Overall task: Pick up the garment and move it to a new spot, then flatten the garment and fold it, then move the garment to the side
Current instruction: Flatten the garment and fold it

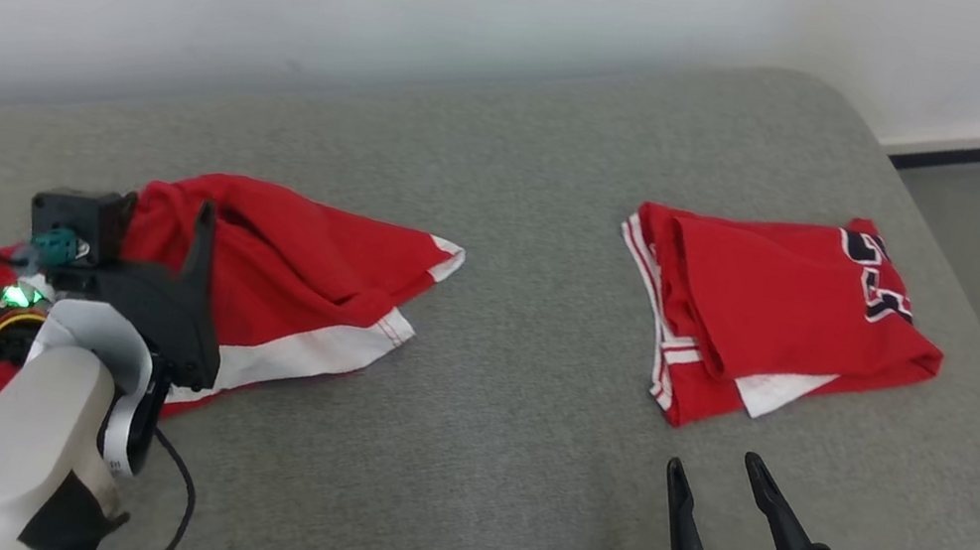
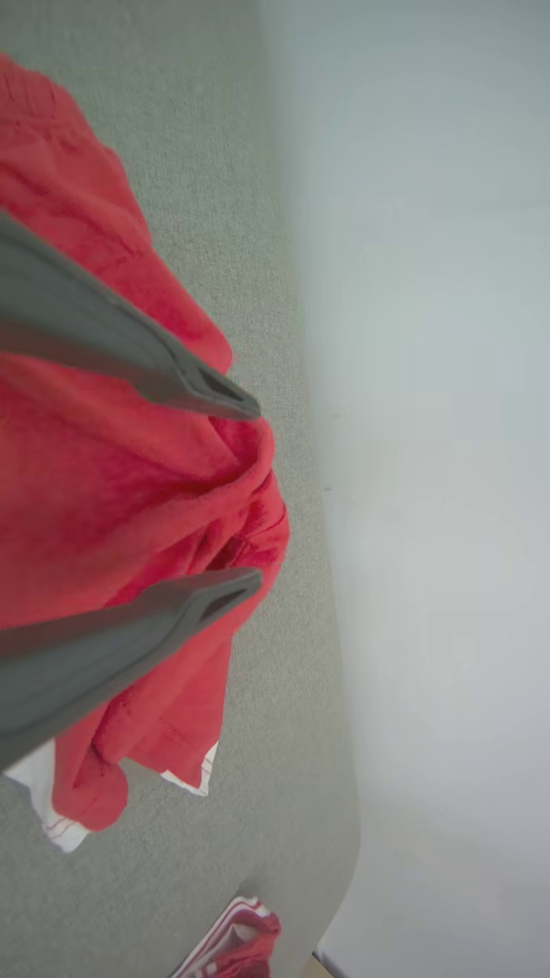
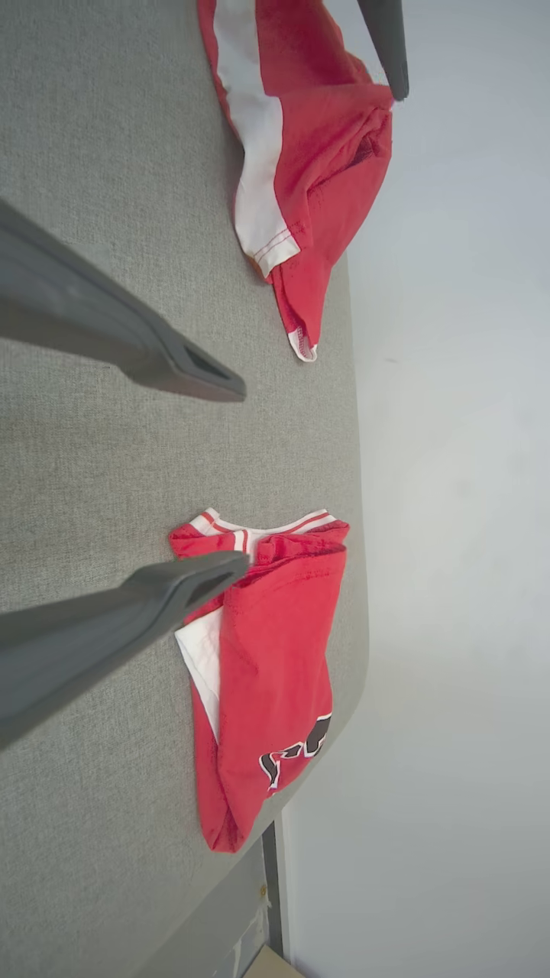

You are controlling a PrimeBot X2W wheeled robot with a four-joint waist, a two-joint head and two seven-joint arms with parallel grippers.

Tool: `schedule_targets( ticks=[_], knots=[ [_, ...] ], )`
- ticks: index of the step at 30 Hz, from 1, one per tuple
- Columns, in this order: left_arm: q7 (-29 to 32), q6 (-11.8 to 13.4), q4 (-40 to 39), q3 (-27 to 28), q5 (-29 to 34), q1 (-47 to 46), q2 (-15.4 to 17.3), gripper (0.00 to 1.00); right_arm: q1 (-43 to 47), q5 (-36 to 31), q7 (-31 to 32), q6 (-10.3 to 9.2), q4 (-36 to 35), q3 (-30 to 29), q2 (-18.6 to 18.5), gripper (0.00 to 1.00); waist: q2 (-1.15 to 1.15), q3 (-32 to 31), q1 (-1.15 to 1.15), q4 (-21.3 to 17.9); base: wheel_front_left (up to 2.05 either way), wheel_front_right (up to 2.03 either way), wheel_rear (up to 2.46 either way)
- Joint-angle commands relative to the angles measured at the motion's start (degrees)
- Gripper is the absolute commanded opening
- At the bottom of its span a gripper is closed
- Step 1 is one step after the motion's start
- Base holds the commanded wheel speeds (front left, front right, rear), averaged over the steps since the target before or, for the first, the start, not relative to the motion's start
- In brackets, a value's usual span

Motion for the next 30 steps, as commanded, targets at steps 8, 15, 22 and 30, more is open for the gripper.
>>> schedule_targets(
  ticks=[8,15,22,30],
  knots=[
    [-1.1,1.4,-8.4,0.3,-0.4,9.9,2.8,1.00,1.7,0.4,2.2,-0.15,-1.3,0.4,-1.6,1.00,-0.01,-7.2,-0.01,10.2,0.00,0.00,0.00],
    [2.5,2.2,-12.1,0.2,-1.2,18.8,6.7,1.00,-1.2,1.4,4.2,-0.15,-2.3,3.8,-3.2,1.00,-0.01,-7.2,-0.01,12.2,0.00,0.00,0.00],
    [4.7,-1.5,-12.6,-2.1,-1.5,19.7,7.7,1.00,-3.2,2.1,4.4,-0.15,-1.9,5.7,-3.8,1.00,-0.01,-6.0,-0.01,12.0,0.00,0.00,0.00],
    [5.2,-3.6,-8.7,-2.7,-1.4,16.7,9.4,1.00,-4.8,2.4,4.5,-0.15,-1.8,6.6,-4.4,1.00,-0.01,-4.4,-0.01,10.2,0.00,0.00,0.00]
  ],
)
